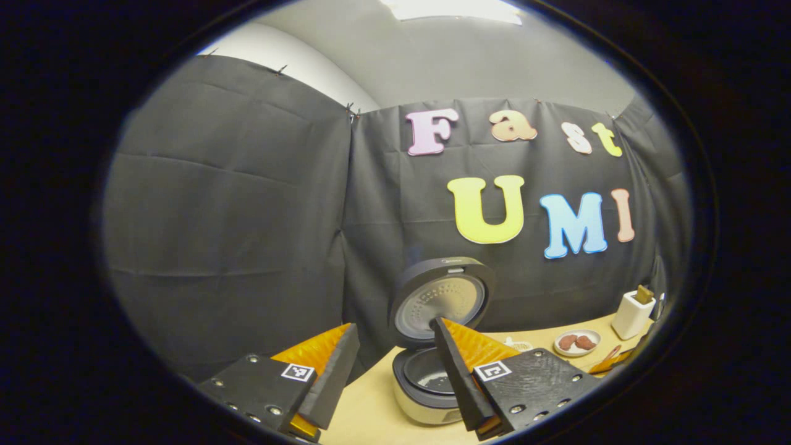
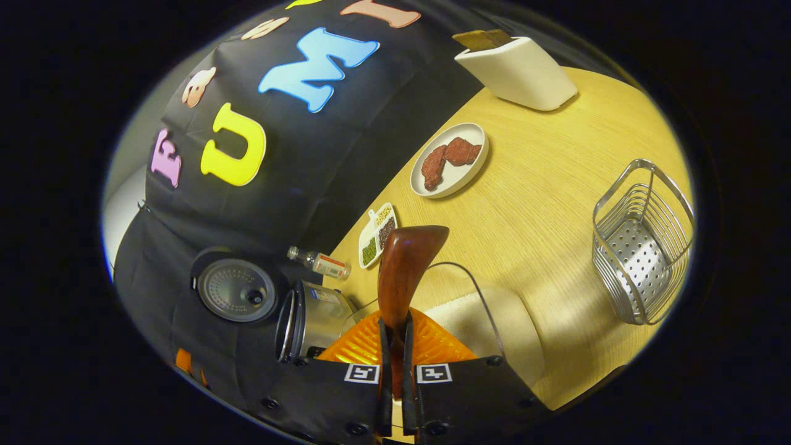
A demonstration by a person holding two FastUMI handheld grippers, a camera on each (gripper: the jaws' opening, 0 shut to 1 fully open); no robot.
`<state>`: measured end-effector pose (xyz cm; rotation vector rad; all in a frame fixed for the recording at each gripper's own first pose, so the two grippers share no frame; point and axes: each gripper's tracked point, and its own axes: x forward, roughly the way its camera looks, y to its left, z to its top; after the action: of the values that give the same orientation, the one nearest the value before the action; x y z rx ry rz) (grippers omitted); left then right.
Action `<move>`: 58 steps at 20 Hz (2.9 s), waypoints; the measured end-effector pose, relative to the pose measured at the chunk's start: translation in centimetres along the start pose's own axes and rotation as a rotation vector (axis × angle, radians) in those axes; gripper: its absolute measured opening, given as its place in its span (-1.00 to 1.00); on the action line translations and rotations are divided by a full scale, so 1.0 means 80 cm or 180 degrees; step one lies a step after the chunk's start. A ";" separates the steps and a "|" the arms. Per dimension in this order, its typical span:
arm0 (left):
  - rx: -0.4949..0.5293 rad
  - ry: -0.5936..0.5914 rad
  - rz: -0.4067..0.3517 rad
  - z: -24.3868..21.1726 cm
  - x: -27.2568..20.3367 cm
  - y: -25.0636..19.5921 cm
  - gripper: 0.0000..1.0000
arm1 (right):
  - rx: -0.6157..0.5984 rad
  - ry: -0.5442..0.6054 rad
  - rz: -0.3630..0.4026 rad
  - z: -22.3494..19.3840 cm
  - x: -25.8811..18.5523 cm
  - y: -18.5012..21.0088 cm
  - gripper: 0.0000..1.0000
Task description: Close the left gripper, press the button to open the rice cooker; take a wooden spoon from the chopstick holder with the right hand, scoop a spoonful of rice and pour it into the rice cooker, then put the wooden spoon back into the chopstick holder.
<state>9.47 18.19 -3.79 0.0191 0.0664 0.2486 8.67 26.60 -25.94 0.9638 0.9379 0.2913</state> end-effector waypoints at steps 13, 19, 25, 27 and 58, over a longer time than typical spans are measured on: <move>-0.0073 -0.0006 0.0005 -0.006 0.001 0.012 0.55 | 0.0799 -0.0051 0.0595 0.047 -0.012 0.087 -0.84; -0.0072 0.0000 0.0146 -0.009 -0.005 0.047 0.55 | 0.0757 0.0069 0.0786 0.034 0.013 0.144 -0.85; -0.0073 0.0024 0.0298 -0.018 -0.012 0.085 0.59 | 0.0569 0.0201 0.0952 0.010 0.046 0.205 -0.85; -0.0080 0.0034 0.0345 -0.021 -0.013 0.094 0.55 | 0.0502 0.0239 0.0998 0.002 0.061 0.224 -0.85; -0.0131 0.0267 0.0822 -0.070 -0.042 0.177 0.55 | -0.2488 0.0071 0.0907 -0.143 0.215 0.307 -0.85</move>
<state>2.40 31.11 -8.75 -0.0239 0.1427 0.5088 14.12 57.24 -18.29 0.3620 0.6139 0.8399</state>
